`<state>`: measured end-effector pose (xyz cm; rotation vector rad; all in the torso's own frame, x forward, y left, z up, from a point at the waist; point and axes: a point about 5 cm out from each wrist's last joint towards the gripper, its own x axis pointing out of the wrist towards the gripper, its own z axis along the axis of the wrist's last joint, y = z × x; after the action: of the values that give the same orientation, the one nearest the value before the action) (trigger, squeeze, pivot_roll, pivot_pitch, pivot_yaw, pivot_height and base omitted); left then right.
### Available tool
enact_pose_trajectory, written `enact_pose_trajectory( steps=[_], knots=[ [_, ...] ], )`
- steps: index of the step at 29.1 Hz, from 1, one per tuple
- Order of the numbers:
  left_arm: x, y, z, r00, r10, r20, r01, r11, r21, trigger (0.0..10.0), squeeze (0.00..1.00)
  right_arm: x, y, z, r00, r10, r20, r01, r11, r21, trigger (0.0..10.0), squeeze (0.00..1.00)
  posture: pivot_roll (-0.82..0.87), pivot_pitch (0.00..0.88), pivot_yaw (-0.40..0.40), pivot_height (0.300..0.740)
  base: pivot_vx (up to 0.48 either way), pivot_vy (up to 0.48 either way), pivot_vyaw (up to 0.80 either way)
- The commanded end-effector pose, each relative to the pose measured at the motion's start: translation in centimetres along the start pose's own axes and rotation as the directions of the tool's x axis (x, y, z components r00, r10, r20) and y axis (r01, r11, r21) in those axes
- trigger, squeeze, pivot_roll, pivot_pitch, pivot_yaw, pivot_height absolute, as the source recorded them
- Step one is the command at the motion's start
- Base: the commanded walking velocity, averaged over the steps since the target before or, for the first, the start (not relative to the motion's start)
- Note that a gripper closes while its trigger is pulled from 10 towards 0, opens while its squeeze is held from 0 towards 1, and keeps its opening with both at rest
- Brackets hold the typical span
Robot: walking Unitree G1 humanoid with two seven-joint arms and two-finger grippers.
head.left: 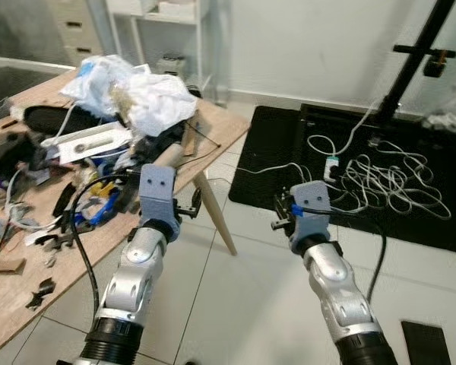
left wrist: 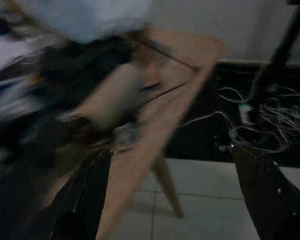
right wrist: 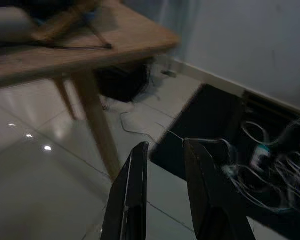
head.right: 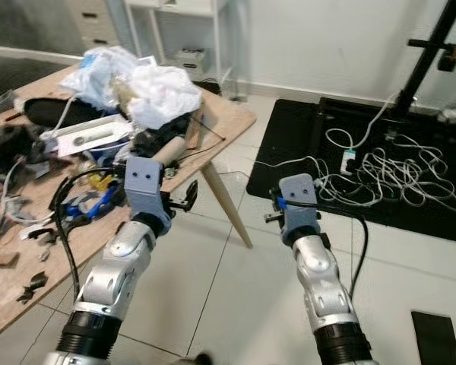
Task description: Picking trash to rubbish bin
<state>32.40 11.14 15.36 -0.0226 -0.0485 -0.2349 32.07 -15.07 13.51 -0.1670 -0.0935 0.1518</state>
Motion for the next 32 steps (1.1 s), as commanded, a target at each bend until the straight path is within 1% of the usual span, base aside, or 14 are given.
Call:
enact_pose_trajectory(
  steps=[1, 32],
  knots=[
    [-0.21, 0.26, -0.33, 1.0, 0.008, -0.013, -0.008, 1.0, 0.008, 10.0, 0.0, -0.25, 0.47, -0.6, 1.0, 0.01, -0.025, -0.01, 1.0, 0.012, 10.0, 0.0, -0.03, 0.155, 0.016, 0.74, 0.0, 0.0, 0.8],
    [-0.14, 0.19, -0.11, 1.0, 0.01, -0.002, -0.01, 1.0, 0.007, 10.0, 0.0, -0.19, 0.45, -0.52, 1.0, 0.014, -0.021, -0.013, 1.0, 0.013, 10.0, 0.0, -0.03, 0.152, 0.016, 0.74, 0.0, 0.0, 0.8]
  ],
)
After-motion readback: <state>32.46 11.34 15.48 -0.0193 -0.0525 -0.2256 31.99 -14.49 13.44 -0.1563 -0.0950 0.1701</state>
